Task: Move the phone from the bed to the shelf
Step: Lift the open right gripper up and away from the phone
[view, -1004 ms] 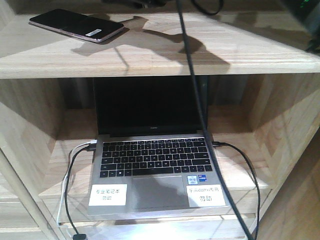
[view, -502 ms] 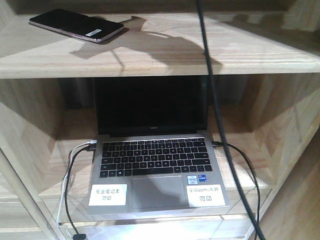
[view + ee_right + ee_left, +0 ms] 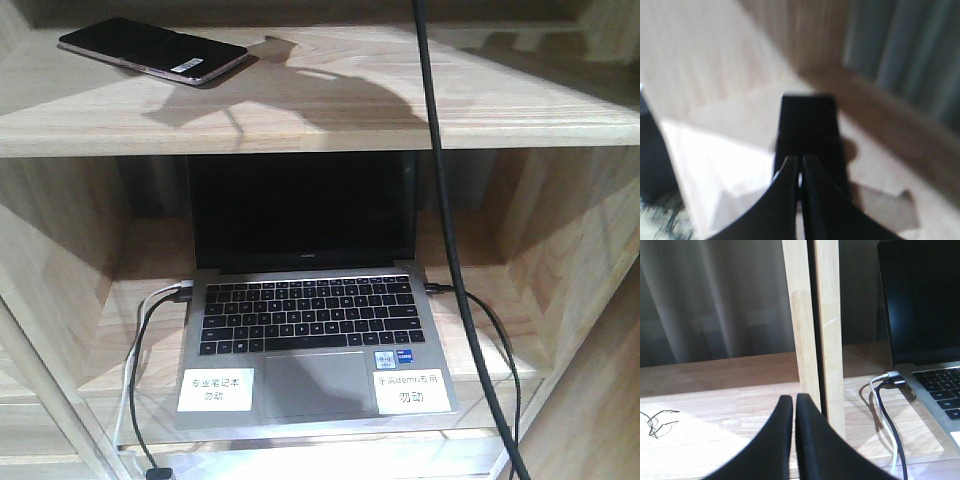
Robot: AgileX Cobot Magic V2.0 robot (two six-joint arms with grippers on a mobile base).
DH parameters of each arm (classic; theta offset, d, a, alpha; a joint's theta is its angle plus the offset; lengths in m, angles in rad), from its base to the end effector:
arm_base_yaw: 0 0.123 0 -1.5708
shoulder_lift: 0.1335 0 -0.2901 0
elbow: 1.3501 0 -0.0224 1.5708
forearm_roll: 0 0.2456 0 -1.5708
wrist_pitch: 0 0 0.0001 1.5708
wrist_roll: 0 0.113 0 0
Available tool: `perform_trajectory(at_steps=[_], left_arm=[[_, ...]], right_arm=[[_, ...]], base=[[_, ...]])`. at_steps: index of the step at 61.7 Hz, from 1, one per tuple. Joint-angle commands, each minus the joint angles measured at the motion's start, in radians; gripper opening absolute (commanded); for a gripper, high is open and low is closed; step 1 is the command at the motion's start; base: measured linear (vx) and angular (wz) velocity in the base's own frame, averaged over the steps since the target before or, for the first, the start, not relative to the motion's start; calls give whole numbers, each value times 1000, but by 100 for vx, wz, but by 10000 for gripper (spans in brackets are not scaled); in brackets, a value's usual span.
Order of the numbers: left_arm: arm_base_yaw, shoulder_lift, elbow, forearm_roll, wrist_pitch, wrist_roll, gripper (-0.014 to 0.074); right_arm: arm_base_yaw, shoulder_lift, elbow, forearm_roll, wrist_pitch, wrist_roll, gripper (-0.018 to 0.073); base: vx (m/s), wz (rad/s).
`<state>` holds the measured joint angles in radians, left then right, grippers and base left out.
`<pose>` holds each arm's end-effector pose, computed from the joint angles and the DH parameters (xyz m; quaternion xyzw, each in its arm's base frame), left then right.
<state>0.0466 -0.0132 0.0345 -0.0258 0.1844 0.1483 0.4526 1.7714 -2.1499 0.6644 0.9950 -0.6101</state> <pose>0.0677 0.0026 0.1829 0.0301 0.7471 0.0545 0.6618 0.3278 0.2244 0.4882 -0.4000 0.7161 0.2876 0.4945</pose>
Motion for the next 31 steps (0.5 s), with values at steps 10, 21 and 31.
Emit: perform_trajectory(at_steps=[10,21,31], left_arm=[[1,-12,-22,-9,-73,-6,1],[1,-12,-22,-9,-73,-6,1],[1,-12,-22,-9,-73,-6,1]], right_arm=[[-7,-58,-27,28,-102,0,-6],[-7,-58,-27,28,-150,4,-6],[-7,-58,-27,23,-157,3,-6]], base=[[0,0],[0,0],[0,0]])
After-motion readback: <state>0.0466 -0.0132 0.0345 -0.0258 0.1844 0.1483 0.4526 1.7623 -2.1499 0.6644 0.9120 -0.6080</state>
